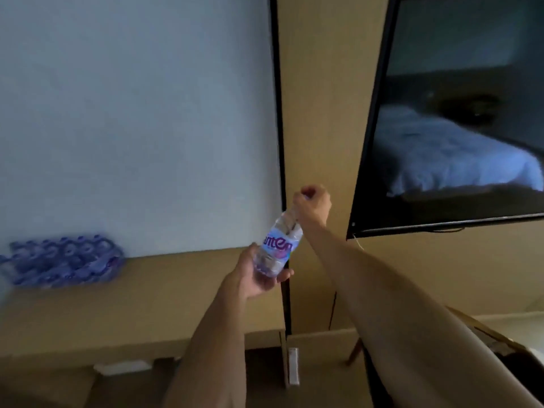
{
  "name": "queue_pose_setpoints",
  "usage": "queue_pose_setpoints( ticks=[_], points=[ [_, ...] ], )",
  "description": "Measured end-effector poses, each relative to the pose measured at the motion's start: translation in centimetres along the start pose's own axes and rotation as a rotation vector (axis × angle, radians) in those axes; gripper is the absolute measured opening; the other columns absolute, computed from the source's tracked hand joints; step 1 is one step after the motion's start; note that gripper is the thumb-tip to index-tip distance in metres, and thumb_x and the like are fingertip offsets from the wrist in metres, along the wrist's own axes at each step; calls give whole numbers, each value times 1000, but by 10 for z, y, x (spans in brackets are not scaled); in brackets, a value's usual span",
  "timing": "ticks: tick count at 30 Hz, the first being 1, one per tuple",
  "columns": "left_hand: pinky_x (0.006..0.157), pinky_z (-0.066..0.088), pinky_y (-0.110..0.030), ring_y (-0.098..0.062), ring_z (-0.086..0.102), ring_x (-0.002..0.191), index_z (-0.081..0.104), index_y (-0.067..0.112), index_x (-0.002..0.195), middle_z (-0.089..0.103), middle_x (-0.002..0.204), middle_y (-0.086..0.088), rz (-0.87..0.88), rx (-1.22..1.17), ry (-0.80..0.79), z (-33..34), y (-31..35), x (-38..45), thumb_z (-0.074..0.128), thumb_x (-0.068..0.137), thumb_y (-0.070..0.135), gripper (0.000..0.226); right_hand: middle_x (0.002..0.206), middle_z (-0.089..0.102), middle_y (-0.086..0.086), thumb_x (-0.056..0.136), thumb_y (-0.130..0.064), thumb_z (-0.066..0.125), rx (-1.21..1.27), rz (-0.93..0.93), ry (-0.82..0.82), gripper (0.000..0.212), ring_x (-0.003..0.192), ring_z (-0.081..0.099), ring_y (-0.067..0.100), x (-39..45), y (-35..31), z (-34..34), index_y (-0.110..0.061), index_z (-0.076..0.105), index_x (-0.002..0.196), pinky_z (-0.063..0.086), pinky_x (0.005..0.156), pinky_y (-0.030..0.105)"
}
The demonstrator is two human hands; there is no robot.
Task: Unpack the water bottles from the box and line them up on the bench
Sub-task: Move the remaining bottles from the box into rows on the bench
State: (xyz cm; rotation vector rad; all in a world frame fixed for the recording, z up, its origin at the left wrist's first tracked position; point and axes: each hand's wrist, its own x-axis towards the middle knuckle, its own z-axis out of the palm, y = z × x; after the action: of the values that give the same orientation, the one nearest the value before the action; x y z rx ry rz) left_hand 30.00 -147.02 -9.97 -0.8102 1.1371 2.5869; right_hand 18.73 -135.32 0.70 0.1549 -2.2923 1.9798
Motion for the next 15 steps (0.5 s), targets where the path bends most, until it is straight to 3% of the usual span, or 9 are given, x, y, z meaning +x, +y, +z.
queue_pose_setpoints(
  ticks=[3,7,10,13,15],
  points=[
    [43,44,-22,-26,59,56,69,-1,102,64,87,-25,85,-14,36,-45,11,-37,55,81,42,50,82,61,1,77,-8,60,-30,-41,-175,15,75,55,18,-32,-23,60,-10,61,92,39,61,17],
    [53,45,-30,-32,58,60,65,-5,97,62,80,-24,294,-193,142,-110,32,-88,55,75,29,42,100,62,19,93,-27,44,-324,-110,-356,27,89,56,36,-79,-20,138,-6,48,109,36,69,34],
    [59,44,-31,-32,59,62,62,-4,98,62,81,-23,385,-248,219,-163,53,-123,50,71,14,34,112,61,19,96,-46,37,-463,-16,-466,41,107,56,39,-112,-22,193,-11,50,113,39,81,38],
    [67,44,-32,-32,61,68,62,0,92,63,83,-20,446,-297,254,-209,75,-145,43,67,3,32,106,62,20,94,-42,42,-403,-32,-543,38,104,56,39,-134,-41,250,-6,54,97,34,75,33],
    [68,46,-32,-32,61,71,61,1,93,63,82,-19,493,-362,277,-237,93,-155,46,73,8,26,103,64,21,93,-37,46,-386,-75,-565,36,99,58,39,-150,-57,287,-2,57,94,35,72,31]
  ],
)
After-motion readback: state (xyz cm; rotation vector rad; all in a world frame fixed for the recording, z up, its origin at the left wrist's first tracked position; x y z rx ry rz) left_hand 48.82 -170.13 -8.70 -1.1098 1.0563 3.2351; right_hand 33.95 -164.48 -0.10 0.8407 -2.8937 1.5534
